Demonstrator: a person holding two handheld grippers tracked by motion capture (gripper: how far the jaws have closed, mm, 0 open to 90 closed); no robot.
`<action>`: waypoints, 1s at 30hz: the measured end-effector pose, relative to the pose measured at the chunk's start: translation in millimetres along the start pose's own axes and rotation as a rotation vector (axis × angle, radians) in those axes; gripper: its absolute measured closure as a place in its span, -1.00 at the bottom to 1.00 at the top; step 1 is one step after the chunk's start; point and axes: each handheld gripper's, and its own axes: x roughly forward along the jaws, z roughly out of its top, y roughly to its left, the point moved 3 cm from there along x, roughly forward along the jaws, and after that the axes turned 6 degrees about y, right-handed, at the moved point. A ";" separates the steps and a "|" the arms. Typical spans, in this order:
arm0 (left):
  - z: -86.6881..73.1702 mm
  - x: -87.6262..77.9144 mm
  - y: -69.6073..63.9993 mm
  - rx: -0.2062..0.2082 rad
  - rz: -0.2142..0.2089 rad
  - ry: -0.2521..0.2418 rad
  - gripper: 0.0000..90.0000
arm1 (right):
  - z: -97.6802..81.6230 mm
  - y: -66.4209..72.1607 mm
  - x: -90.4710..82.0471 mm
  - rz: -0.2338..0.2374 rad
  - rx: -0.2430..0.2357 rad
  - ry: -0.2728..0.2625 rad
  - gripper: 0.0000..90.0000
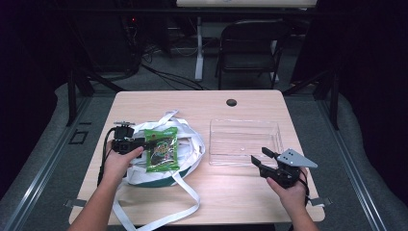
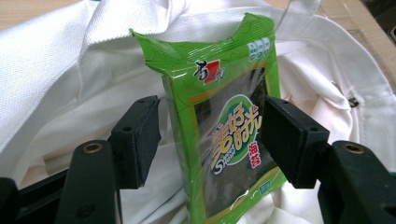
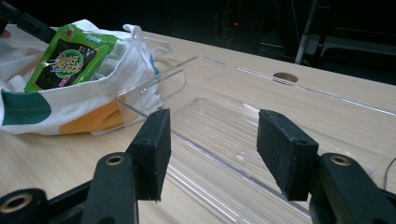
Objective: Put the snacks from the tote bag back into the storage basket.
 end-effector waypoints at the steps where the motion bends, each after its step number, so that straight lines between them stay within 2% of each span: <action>1: 0.5 1.4 0.4 -0.006 0.003 0.005 -0.15 | 0.1 -0.1 0.0 -0.001 0.002 -0.001 -0.01; 19: 3.7 15.5 3.3 -0.021 -0.017 0.041 -0.15 | -0.1 0.7 1.5 0.006 -0.001 0.003 0.00; 30: 5.7 25.9 1.9 -0.036 -0.055 0.059 -0.15 | 0.0 0.8 1.5 0.006 -0.001 0.002 0.00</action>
